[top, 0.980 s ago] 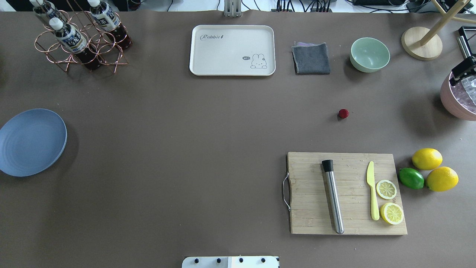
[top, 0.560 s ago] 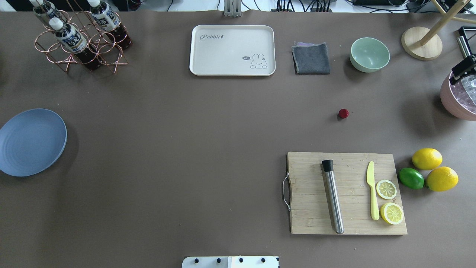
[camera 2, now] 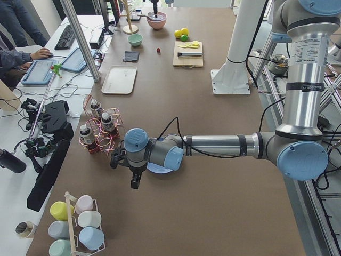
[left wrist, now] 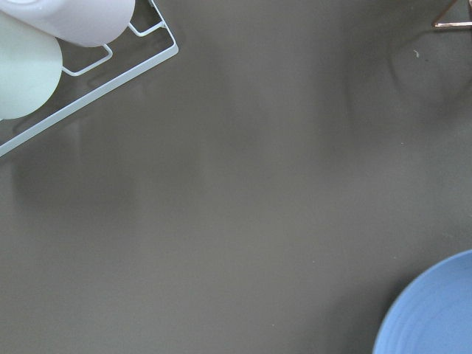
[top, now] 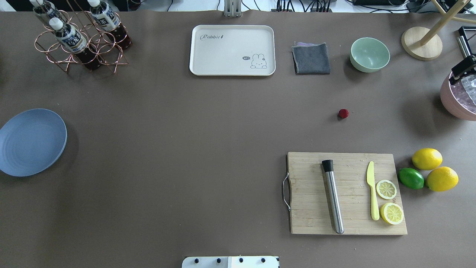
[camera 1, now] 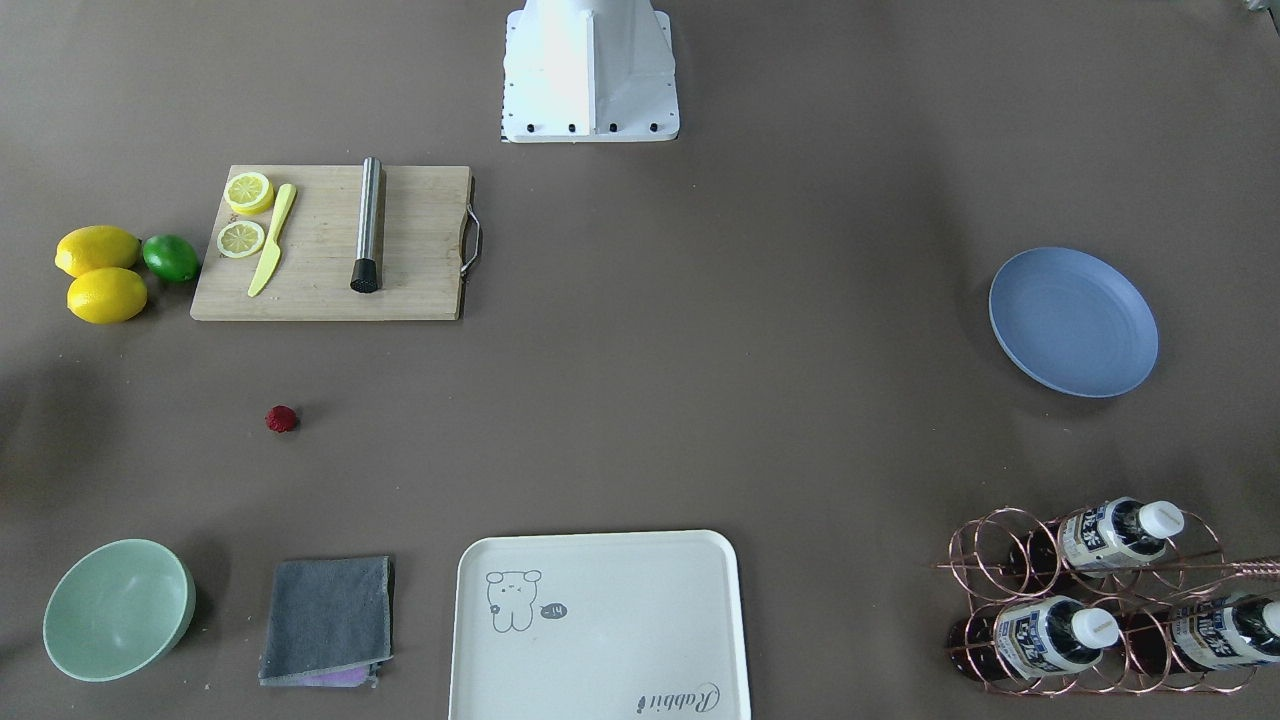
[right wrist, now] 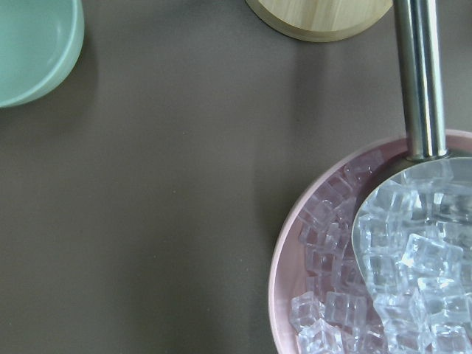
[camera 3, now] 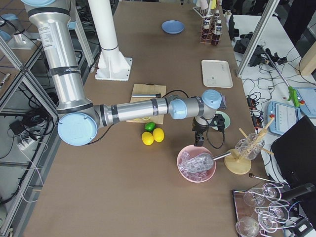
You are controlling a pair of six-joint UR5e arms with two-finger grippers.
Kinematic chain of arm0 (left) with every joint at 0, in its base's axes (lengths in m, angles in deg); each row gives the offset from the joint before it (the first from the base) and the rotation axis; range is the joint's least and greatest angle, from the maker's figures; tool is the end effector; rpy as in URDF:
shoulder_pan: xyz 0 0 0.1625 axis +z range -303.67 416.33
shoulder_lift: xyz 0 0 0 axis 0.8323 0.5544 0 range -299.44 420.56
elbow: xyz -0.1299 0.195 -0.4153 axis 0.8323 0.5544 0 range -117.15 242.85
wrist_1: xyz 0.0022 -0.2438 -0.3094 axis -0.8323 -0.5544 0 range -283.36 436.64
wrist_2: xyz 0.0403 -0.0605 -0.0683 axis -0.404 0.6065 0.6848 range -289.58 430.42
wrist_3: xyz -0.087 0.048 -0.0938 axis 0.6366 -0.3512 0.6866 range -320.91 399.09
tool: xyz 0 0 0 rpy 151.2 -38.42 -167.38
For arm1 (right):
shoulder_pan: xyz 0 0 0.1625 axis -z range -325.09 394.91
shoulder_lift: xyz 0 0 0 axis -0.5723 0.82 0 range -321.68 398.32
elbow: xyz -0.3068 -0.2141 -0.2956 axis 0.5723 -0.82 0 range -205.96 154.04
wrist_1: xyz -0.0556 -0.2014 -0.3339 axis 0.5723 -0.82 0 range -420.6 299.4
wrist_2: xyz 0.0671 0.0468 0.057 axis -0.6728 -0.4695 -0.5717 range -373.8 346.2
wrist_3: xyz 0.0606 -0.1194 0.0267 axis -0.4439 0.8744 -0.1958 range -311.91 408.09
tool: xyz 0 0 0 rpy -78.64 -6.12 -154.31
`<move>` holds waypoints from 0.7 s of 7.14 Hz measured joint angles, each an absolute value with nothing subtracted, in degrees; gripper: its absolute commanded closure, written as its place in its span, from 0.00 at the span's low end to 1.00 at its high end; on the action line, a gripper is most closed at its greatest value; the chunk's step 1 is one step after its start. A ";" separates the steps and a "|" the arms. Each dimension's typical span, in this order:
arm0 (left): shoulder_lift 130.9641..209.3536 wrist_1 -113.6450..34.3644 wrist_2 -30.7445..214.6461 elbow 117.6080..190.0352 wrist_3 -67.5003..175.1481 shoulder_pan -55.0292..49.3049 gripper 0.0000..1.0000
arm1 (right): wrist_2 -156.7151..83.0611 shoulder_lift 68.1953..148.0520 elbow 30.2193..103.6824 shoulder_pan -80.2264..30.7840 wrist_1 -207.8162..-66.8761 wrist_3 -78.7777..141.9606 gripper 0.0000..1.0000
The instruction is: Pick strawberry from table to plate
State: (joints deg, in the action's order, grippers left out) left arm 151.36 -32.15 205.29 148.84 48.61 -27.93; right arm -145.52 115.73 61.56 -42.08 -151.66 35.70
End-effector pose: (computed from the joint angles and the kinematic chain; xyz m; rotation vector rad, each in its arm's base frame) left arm 0.0131 -0.4999 0.7266 0.1521 0.8053 0.0442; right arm -0.0899 -0.5778 0.6478 -0.0126 -0.7420 -0.0675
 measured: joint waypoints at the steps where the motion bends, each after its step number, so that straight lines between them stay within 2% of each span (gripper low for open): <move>1: 150.96 -32.28 206.74 148.85 48.51 -27.74 0.03 | -145.54 115.69 61.92 -42.01 -151.65 35.70 0.00; 5: 150.36 -37.17 207.76 147.94 51.55 -21.26 0.03 | -145.55 115.74 64.47 -39.65 -151.65 35.43 0.00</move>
State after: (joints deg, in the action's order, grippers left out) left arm 150.36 -37.17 207.76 147.94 51.55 -21.26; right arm -145.55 115.74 64.47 -39.65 -151.65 35.43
